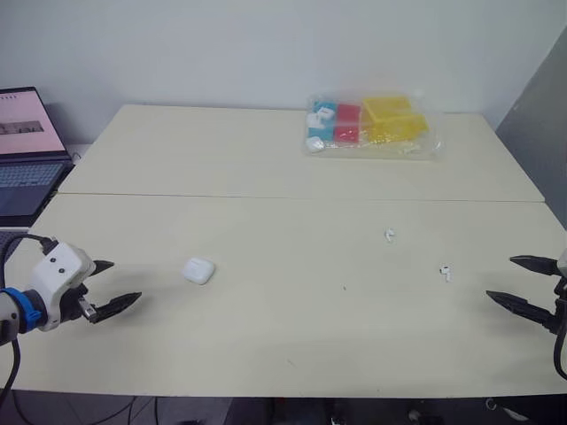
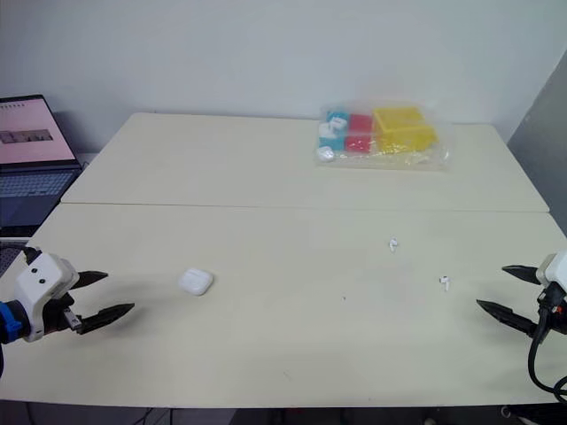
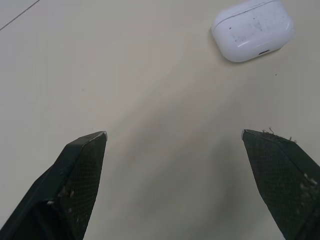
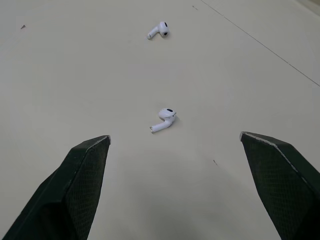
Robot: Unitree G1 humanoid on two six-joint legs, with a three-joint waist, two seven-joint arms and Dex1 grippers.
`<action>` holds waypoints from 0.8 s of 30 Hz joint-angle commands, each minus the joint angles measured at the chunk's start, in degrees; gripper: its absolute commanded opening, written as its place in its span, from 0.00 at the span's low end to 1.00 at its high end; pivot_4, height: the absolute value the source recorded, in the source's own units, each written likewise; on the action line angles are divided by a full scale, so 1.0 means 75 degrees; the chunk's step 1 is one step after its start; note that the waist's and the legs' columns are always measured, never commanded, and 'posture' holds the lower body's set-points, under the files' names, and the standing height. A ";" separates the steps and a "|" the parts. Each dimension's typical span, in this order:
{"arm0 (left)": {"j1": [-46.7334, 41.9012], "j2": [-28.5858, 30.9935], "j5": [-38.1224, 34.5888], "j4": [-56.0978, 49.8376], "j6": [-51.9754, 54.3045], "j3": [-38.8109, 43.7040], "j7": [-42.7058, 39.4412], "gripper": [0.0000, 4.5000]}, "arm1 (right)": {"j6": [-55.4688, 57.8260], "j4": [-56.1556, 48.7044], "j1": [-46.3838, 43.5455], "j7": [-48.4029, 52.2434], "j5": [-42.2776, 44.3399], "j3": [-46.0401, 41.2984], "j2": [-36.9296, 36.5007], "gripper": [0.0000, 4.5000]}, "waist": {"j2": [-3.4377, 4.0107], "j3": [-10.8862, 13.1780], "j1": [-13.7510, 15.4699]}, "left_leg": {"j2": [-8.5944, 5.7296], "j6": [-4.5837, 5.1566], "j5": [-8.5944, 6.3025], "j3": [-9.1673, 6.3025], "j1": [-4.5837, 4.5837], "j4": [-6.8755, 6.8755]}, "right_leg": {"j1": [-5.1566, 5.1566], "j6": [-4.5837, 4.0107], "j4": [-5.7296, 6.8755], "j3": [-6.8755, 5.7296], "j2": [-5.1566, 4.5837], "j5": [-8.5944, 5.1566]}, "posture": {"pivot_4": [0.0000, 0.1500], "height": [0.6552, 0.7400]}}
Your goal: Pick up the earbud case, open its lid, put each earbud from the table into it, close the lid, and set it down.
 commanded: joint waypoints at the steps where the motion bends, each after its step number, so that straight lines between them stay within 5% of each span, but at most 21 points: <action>1: -0.0069 -0.0001 -0.0246 -0.0099 0.0159 0.0219 -0.0104 1.00 | 0.0051 -0.0141 -0.0158 0.0137 0.0209 -0.0221 -0.0127 0.97 | 0.0000 0.0000 -0.0001 | 0.0000 0.0000 0.0000 0.0000 0.0000 0.0001 | 0.0000 0.0000 0.0001 0.0000 0.0000 0.0000 | 1.00 1.00; 18: 0.0366 -0.0240 -0.1048 -0.1514 0.1269 0.0299 -0.0290 1.00 | 0.0071 -0.0127 -0.0598 0.0494 0.0198 0.0149 -0.0314 0.97 | 0.0001 -0.0001 -0.0012 | 0.0000 0.0000 0.0000 0.0004 0.0018 0.0003 | 0.0004 -0.0002 0.0018 0.0006 0.0003 0.0000 | 1.00 1.00; 24: 0.0387 -0.0745 -0.1465 -0.2242 0.1946 0.0580 0.0441 1.00 | 0.0091 -0.0583 -0.0923 0.0221 0.0370 0.0421 -0.0104 0.97 | 0.0000 -0.0001 -0.0024 | 0.0000 0.0000 0.0000 0.0016 0.0027 0.0005 | 0.0005 0.0000 0.0023 0.0013 0.0003 0.0001 | 1.00 1.00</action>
